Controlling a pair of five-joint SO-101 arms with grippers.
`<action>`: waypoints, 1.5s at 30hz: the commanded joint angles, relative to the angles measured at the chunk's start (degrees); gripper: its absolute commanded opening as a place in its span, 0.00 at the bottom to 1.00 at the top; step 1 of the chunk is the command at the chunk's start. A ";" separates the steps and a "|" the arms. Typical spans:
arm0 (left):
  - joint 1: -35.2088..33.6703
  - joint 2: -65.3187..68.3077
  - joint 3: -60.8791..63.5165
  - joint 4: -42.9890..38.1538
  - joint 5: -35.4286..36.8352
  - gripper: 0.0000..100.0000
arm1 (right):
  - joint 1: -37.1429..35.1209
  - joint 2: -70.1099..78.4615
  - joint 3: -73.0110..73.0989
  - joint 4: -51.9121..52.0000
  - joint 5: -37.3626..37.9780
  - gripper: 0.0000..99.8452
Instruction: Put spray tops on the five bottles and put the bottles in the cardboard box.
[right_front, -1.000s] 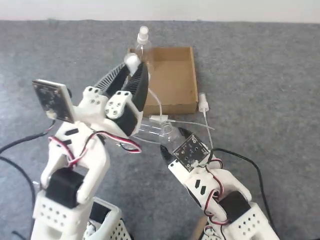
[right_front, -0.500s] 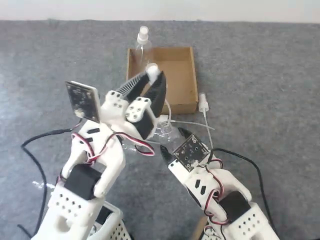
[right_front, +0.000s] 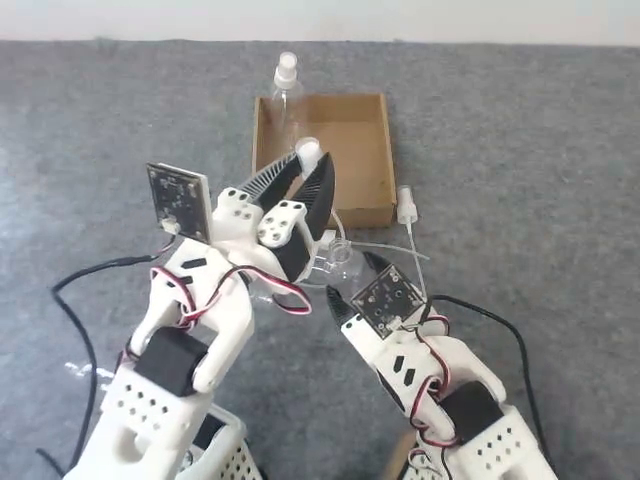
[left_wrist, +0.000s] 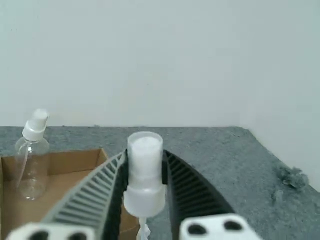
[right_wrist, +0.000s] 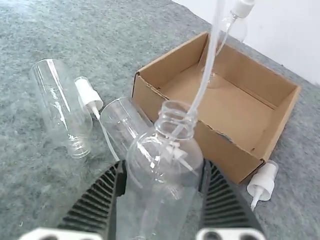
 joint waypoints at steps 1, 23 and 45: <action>0.18 -1.14 0.84 -1.49 -2.37 0.01 | 0.92 -1.27 -2.81 -0.92 0.70 0.07; 3.16 -1.05 8.75 -1.85 -5.54 0.01 | 1.36 -1.27 -2.90 0.04 0.70 0.07; 8.35 -1.05 16.84 -10.02 -9.67 0.01 | 2.51 -11.82 -2.37 6.64 0.79 0.07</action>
